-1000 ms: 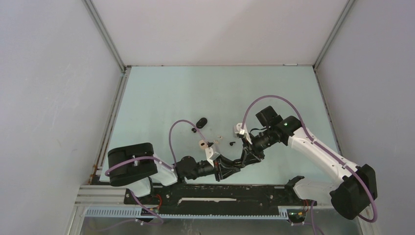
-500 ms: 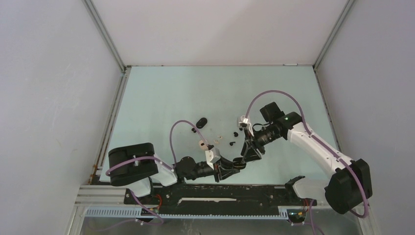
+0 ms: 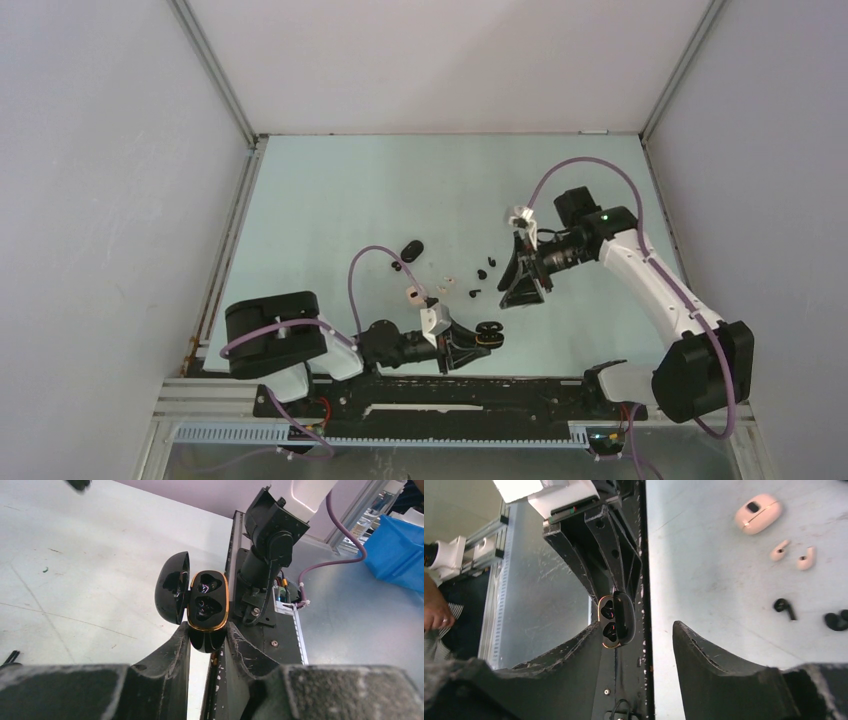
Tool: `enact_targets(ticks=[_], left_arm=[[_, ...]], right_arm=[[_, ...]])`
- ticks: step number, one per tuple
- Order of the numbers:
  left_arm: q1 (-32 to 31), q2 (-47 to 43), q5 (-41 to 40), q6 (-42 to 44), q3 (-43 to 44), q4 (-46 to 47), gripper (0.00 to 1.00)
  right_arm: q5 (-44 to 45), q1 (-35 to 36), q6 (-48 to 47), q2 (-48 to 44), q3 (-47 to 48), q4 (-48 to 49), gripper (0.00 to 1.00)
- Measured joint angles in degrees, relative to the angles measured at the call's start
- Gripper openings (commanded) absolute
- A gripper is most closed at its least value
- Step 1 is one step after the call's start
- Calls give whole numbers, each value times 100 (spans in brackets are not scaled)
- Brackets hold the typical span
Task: Insert the wireless bluetooth earbuds into the charging case
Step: Open the charging case.
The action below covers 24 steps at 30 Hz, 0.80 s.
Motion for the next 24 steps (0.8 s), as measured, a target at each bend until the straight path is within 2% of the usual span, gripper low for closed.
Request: enact_targets(ticks=[4,9,15,24], left_arm=[[225,-74,31,-61,-52,-2,0],[446,-455,-116,-107,-450,28,0],[452,-625,-345,-107,-748,35,0],[450,-826,-702,-94,-1084,44,0]], right_arm=[[-61,-446,-107,46,313,-142,44],[855,-588,1025,337,332,787,34],[2149,-413,1919,1051,330,1814,33],[3410,411,1945,2131,494,2310,31]])
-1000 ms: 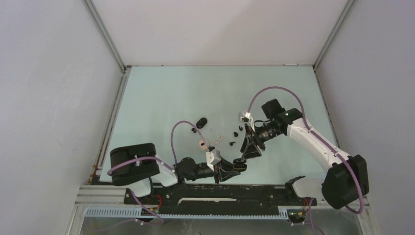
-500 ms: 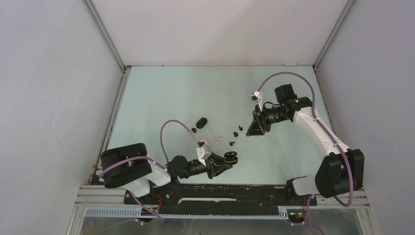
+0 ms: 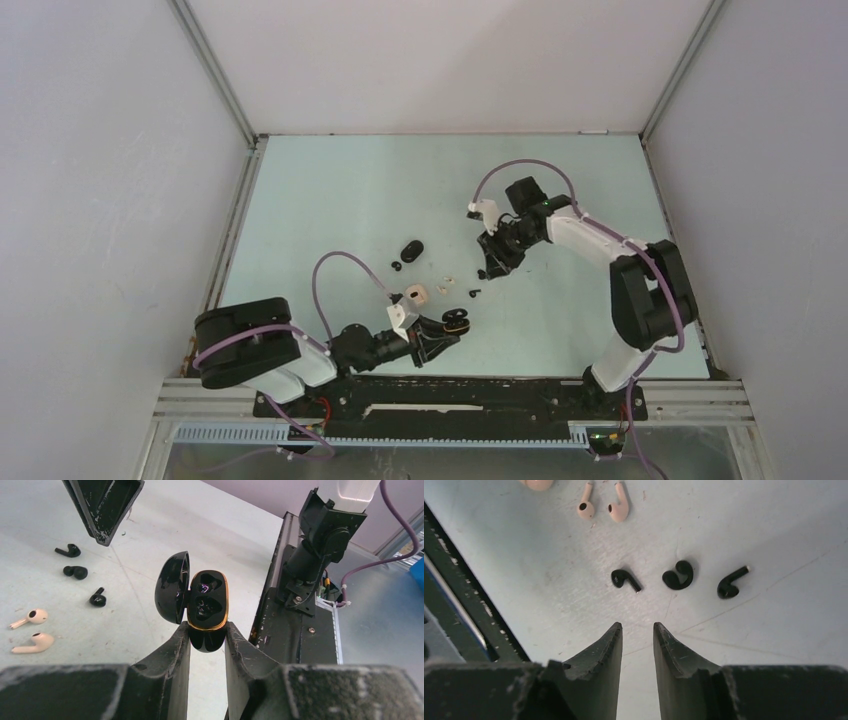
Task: Insert the wireless bluetooth earbuds into the charging case
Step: Open the charging case, then adjust the earbud at the center of the board.
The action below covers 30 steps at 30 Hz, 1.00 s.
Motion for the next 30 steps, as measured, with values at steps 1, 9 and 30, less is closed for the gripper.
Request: enact_targets(ticks=[1,9,30], left_arm=[[-15,-15,-68,9,-39,2,0],[-157,-20,-389,98,-223,9,0],[-437,-319,-544,98,-273,20,0]], right_arm=[[72,70,-66,109,57,15,31],[505,494,-610,901,737,109,25],[125,957,-1447,1967,1307,-920,31]])
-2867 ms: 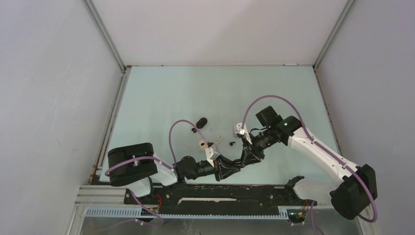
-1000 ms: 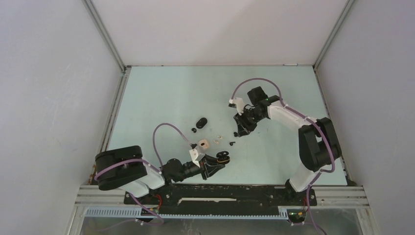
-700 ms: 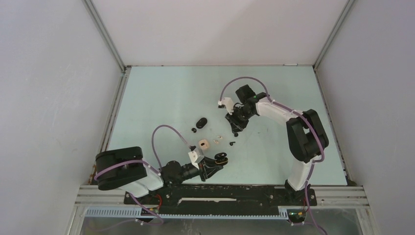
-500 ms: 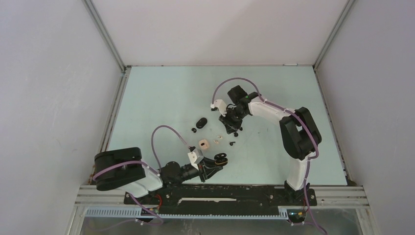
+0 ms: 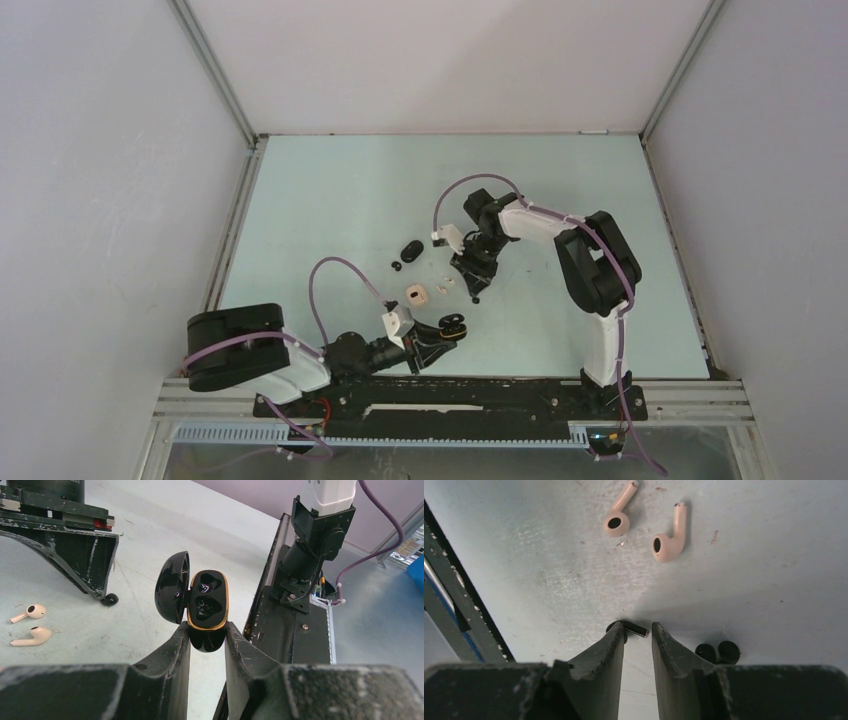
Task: Insert the wireless bluetooth earbuds into the charging case
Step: Adjust the earbud at the center of the board.
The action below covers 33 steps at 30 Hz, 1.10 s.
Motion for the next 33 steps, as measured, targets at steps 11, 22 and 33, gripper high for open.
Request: enact_targets(ticks=[11,22,33], left_arm=[[-61,0,-28,2,0,0,0],[-81,-160,-136,35,0,0,0],[-92,-385,-210,46,0,0,0]], right_arm=[[-487,-247,-57,7,0,-511,34],[-525,-396,542,-4,-9,-306,37],[96,87,1346,-24,-11,164,37]])
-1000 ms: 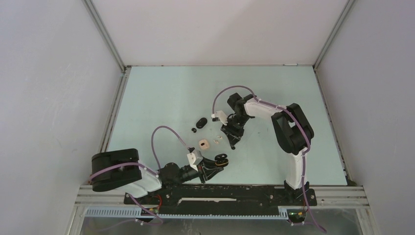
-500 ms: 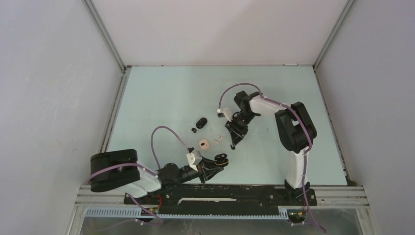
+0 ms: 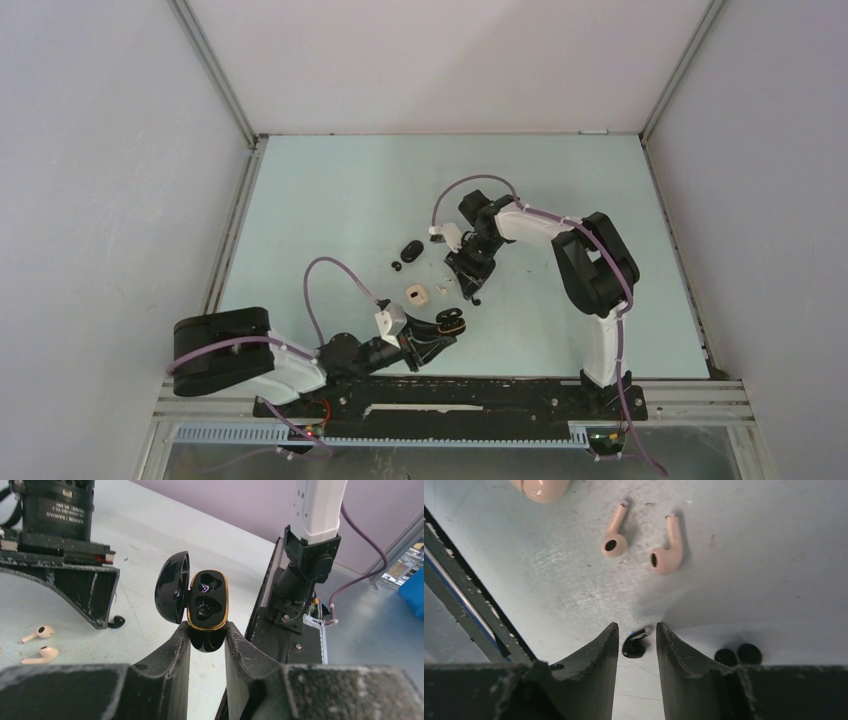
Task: Insert the wireless bluetooth earbuds into the charging case
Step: Adjust the earbud at the center of the board.
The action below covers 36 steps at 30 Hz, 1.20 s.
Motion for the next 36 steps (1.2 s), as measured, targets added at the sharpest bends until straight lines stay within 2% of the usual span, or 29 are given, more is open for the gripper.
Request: enact_targets(ticks=[13,22,36], left_arm=[[-9,-417,-74,4,0,-122,0],[-37,-866,-118,116,0,-682,0],[-81,-560,-74,153,0,-896,0]], right_arm=[[-20,520,-157,55,9,-304,35],[33,778,-219,-116,-299,-415,35],[-44,693,-407,-702,-487,-251,36]])
